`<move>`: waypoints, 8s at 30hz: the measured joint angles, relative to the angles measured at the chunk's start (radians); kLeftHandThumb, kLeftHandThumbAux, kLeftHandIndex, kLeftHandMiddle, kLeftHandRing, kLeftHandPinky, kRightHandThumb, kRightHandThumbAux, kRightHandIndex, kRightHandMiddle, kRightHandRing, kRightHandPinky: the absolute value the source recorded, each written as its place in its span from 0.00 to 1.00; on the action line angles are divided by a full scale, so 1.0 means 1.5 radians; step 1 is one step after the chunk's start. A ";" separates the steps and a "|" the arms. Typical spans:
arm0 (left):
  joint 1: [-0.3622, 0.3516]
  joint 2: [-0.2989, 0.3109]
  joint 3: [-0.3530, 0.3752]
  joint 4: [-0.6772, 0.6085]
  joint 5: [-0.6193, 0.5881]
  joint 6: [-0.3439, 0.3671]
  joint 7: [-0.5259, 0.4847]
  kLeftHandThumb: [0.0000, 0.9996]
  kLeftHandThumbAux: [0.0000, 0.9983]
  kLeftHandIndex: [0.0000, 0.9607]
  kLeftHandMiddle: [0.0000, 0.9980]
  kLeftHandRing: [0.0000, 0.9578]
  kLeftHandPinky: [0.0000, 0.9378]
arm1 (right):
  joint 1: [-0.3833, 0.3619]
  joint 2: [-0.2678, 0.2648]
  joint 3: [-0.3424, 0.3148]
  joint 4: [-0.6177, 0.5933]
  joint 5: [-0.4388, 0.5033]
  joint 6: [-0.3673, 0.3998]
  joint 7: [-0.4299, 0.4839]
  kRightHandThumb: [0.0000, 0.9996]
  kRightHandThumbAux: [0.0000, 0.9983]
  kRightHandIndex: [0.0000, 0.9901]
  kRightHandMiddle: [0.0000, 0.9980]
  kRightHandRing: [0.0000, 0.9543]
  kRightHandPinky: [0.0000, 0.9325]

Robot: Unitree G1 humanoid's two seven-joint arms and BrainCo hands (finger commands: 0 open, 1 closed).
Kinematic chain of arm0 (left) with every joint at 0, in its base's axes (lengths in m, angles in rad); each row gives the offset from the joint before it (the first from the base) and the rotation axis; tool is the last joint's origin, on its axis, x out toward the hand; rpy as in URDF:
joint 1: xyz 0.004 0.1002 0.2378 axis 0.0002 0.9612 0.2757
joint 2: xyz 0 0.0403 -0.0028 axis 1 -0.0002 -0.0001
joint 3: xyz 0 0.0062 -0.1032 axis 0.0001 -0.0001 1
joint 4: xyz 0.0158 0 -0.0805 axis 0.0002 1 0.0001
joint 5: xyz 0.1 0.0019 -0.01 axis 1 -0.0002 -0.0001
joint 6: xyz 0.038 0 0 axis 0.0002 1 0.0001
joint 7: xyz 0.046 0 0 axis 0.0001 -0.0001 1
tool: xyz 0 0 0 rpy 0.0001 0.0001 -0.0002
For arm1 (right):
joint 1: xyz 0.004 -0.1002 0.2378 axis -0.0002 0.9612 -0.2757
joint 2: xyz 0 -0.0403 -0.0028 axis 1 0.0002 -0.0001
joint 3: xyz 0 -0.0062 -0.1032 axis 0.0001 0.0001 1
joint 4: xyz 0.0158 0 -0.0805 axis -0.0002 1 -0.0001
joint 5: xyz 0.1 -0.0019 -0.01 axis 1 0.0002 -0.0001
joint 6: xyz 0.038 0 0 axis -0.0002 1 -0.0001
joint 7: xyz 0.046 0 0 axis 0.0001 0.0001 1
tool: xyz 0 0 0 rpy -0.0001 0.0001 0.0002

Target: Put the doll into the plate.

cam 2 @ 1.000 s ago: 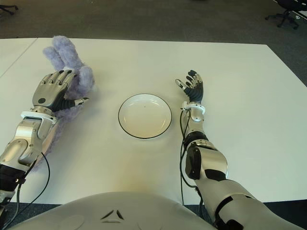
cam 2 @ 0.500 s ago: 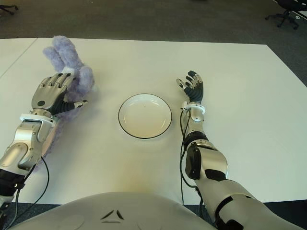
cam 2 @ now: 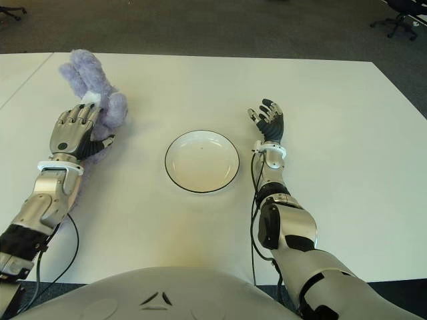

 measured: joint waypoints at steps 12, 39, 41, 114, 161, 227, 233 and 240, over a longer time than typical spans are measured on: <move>-0.152 -0.036 -0.013 0.257 -0.030 -0.055 0.070 0.34 0.39 0.00 0.00 0.00 0.05 | -0.005 -0.004 0.000 -0.004 0.000 0.000 0.000 0.32 0.87 0.28 0.22 0.23 0.26; -0.372 -0.064 -0.051 0.562 -0.090 -0.088 -0.058 0.41 0.42 0.07 0.05 0.19 0.36 | 0.000 -0.007 -0.004 0.003 0.000 0.013 0.001 0.30 0.85 0.27 0.21 0.22 0.23; -0.381 -0.058 -0.057 0.569 -0.091 -0.096 -0.073 0.45 0.43 0.21 0.10 0.24 0.38 | 0.000 -0.007 -0.005 0.004 0.000 0.013 0.001 0.29 0.85 0.27 0.21 0.21 0.22; -0.166 -0.043 -0.010 0.083 -0.171 0.059 0.055 0.85 0.66 0.42 0.54 0.86 0.83 | -0.002 -0.010 -0.012 0.004 0.001 0.026 -0.003 0.29 0.86 0.31 0.21 0.20 0.19; -0.121 -0.047 -0.043 -0.151 0.013 0.043 0.004 0.75 0.69 0.46 0.85 0.89 0.90 | -0.001 -0.010 -0.009 0.004 -0.017 0.026 -0.020 0.23 0.86 0.33 0.23 0.21 0.21; 0.265 -0.086 0.066 -0.383 0.202 0.208 -0.203 0.15 0.14 0.00 0.00 0.00 0.00 | -0.001 -0.010 -0.011 0.005 -0.016 0.027 -0.016 0.32 0.85 0.31 0.19 0.17 0.18; 0.259 -0.097 0.063 -0.375 0.247 0.215 -0.203 0.15 0.14 0.00 0.00 0.00 0.00 | -0.001 -0.010 -0.013 0.005 -0.014 0.027 -0.011 0.33 0.84 0.31 0.19 0.18 0.20; 0.250 -0.110 0.062 -0.359 0.289 0.221 -0.203 0.15 0.14 0.00 0.00 0.00 0.00 | -0.001 -0.010 -0.014 0.005 -0.009 0.027 -0.005 0.32 0.83 0.31 0.19 0.18 0.20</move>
